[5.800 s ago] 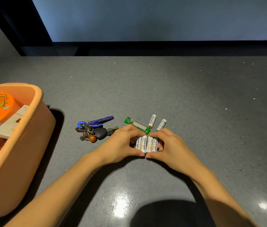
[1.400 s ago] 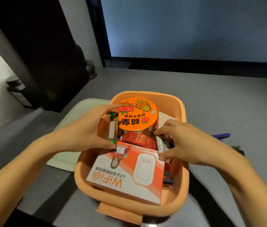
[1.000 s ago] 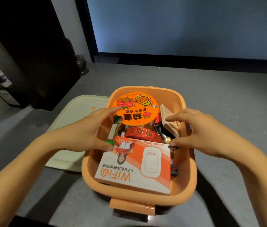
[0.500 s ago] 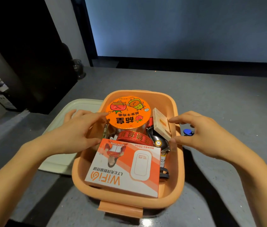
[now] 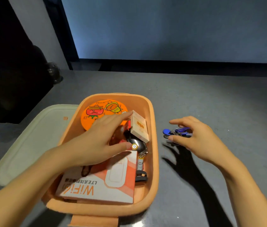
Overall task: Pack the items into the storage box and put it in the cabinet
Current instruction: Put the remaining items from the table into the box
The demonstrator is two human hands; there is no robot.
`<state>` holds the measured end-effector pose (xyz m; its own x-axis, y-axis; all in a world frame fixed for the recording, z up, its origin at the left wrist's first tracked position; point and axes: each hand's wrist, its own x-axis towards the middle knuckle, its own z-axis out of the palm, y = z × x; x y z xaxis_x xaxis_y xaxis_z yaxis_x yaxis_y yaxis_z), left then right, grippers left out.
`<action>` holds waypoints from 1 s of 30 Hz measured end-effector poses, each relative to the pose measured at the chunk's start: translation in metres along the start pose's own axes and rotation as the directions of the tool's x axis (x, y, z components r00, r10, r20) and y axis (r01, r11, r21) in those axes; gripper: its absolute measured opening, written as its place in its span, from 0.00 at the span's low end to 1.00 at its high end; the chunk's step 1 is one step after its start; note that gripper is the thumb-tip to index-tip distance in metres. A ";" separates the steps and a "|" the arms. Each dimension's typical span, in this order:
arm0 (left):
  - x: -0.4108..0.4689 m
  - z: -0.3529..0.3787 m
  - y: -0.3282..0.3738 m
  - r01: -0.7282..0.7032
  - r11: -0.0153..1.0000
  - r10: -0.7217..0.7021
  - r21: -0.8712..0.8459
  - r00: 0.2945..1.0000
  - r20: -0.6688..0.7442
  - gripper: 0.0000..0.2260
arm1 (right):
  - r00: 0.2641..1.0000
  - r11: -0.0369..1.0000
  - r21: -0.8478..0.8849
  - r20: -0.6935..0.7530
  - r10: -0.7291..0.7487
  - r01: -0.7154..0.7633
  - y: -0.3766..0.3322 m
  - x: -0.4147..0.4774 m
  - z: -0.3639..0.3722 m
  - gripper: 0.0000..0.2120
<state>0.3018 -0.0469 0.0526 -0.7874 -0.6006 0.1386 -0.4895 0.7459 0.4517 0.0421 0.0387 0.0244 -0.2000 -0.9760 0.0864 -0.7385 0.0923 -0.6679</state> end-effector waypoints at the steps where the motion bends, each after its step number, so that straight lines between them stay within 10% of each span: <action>1: 0.006 0.007 0.008 -0.010 1.000 0.010 -0.003 1.000 0.012 0.34 | 0.999 1.000 0.000 -0.006 0.031 -0.031 0.012 -0.001 -0.005 0.20; 15: 0.036 0.054 0.063 0.265 0.960 -0.263 0.089 0.964 -0.037 0.38 | 0.964 0.984 -0.179 0.263 0.050 -0.002 0.122 0.042 0.014 0.45; 20: 0.031 0.055 0.067 0.348 0.934 -0.348 0.081 0.937 -0.015 0.38 | 0.978 0.910 -0.387 0.197 -0.076 0.148 0.117 0.050 0.027 0.16; 30: 0.011 0.039 0.062 0.355 0.934 -0.351 0.039 0.933 -0.074 0.36 | 0.996 0.959 0.274 0.033 -0.081 0.069 0.058 0.054 -0.015 0.06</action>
<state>0.2483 0.0038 0.0472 -0.5352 -0.8440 0.0363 -0.7511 0.4951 0.4366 -0.0208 -0.0059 0.0015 -0.1185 -0.9862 0.1160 -0.5454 -0.0329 -0.8376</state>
